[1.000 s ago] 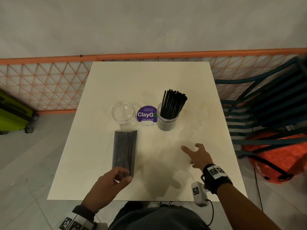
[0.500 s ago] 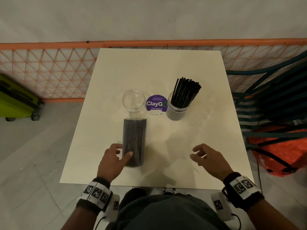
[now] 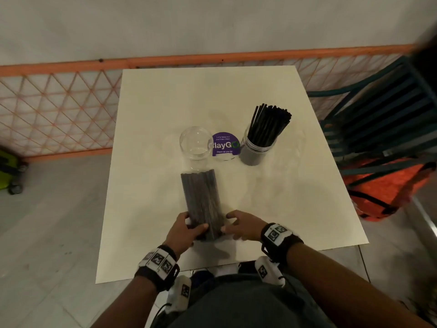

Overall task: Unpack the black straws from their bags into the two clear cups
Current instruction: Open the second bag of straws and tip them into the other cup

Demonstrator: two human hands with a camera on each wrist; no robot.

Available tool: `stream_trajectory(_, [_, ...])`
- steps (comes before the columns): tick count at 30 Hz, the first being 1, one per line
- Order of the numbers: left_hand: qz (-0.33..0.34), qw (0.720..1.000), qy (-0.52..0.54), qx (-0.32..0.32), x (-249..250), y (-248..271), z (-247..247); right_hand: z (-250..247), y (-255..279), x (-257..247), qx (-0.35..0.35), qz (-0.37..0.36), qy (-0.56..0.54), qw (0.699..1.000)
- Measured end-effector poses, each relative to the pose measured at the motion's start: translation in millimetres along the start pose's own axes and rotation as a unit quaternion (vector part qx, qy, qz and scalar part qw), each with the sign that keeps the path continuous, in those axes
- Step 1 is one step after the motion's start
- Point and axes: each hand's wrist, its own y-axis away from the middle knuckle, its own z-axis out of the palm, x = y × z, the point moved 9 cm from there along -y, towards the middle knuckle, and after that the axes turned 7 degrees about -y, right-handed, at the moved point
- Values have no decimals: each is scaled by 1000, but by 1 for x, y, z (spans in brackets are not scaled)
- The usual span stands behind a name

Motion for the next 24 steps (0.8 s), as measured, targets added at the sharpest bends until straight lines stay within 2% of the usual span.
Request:
stream_trajectory(5, [18,998,46,-26,25,17,-8,9,11,-20,28,-39,-151,987])
stream_trajectory(8, [37,996,70,-29,47,30,-16,-4,26,-39,63,-77,-176,979])
stream_trajectory(14, [108,988,102,-31,87,53,-33,-30,51,-85,94,-198,-86,972])
stream_trajectory(17, [159,982,99,-1,108,62,-41,-36,58,-104,103,-252,-8,962])
stream_trajectory(21, [214,968,126,46,133,71,-55,-60,59,-120,166,-274,17,947])
stream_trajectory(24, [255,957,132,43,147,75,-57,-72,55,-128,178,-287,3,941])
